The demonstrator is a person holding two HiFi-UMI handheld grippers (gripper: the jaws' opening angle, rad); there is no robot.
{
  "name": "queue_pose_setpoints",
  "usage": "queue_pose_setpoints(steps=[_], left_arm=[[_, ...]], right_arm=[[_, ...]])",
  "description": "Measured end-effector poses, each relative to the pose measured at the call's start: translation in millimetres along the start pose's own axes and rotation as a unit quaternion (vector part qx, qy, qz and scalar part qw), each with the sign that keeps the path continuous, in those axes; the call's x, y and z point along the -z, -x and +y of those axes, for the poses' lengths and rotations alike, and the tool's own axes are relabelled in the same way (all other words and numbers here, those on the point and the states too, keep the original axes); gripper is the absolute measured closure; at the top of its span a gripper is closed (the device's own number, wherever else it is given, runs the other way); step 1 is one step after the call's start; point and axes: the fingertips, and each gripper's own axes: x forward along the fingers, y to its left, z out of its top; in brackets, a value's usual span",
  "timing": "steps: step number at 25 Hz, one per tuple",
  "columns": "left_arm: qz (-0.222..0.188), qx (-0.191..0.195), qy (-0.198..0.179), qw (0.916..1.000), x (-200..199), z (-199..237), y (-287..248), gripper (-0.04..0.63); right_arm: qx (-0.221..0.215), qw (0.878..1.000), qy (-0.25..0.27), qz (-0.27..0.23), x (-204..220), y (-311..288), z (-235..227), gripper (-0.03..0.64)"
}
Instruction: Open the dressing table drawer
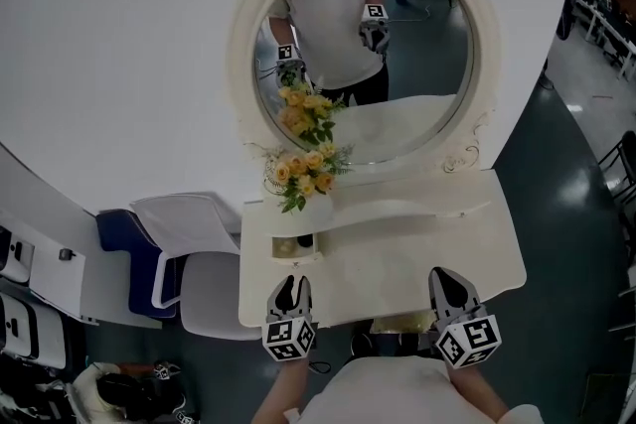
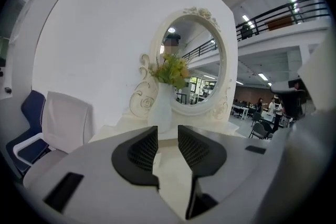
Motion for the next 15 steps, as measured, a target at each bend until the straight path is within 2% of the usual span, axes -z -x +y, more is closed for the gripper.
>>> queue_pose_setpoints(steps=[4, 9, 15], left_arm=[[-0.036, 0.003, -0.028, 0.999, -27, -18, 15, 0.49], [-0.073, 0.01, -0.009, 0.9972, -52, -36, 30, 0.526], [-0.114, 0.009, -0.037, 0.9927, -82, -64, 42, 0.561]], right_arm=[[-0.006, 1.0, 0.004, -0.007, -5, 3, -4, 0.607], [-0.013, 1.0, 0.009, -0.013, -10, 8, -11, 0.607], [-0.013, 1.0, 0.018, -0.016, -19, 12, -22, 0.607]])
